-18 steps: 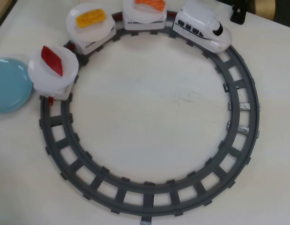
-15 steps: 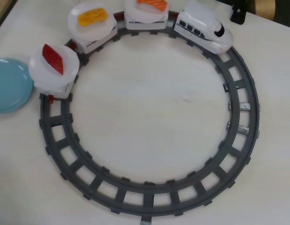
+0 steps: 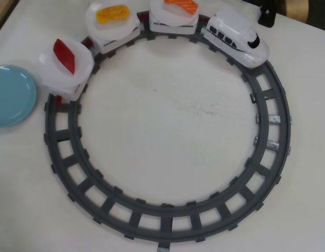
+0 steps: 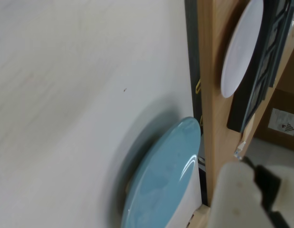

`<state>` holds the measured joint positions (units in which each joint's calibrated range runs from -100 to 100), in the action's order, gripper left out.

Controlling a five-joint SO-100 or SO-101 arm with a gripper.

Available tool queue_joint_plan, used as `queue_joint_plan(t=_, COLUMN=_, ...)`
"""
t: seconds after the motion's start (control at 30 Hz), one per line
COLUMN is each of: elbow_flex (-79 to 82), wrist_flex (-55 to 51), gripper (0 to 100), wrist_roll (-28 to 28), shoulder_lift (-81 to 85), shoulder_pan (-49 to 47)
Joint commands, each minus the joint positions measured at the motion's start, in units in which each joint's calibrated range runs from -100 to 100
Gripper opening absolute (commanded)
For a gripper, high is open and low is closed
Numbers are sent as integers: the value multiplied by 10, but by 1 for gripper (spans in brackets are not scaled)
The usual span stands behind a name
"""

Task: Pick up the sushi from the Shinkansen and put it on the blue dish

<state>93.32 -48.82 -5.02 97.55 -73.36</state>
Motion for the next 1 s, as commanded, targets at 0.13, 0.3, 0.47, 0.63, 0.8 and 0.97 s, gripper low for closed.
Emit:
queue_joint_plan(t=0.13, elbow_flex=0, wrist_flex=4, gripper=3, wrist_roll=-1, shoulder_lift=4, shoulder_pan=5)
queue_joint_plan(t=0.3, elbow_flex=0, wrist_flex=4, gripper=3, wrist_roll=-1, shoulder_lift=4, shoulder_pan=5)
queue_joint_plan(t=0.47, elbow_flex=-1, wrist_flex=3, gripper=3, wrist_roll=-1, shoulder_lift=4, shoulder_pan=5)
queue_joint_plan(t=0.63, elbow_flex=-3, wrist_flex=1, gripper=3, wrist_roll=-1, shoulder_lift=4, shoulder_pan=5)
queue_joint_plan(t=0.8, elbow_flex=-7, wrist_flex=-1, gripper=3, wrist_roll=0, shoulder_lift=4, shoulder_pan=6)
queue_joint_plan(t=0.97, elbow_flex=-24, wrist_flex=-2, gripper=3, wrist_roll=2, shoulder_lift=-2, shoulder_pan=58)
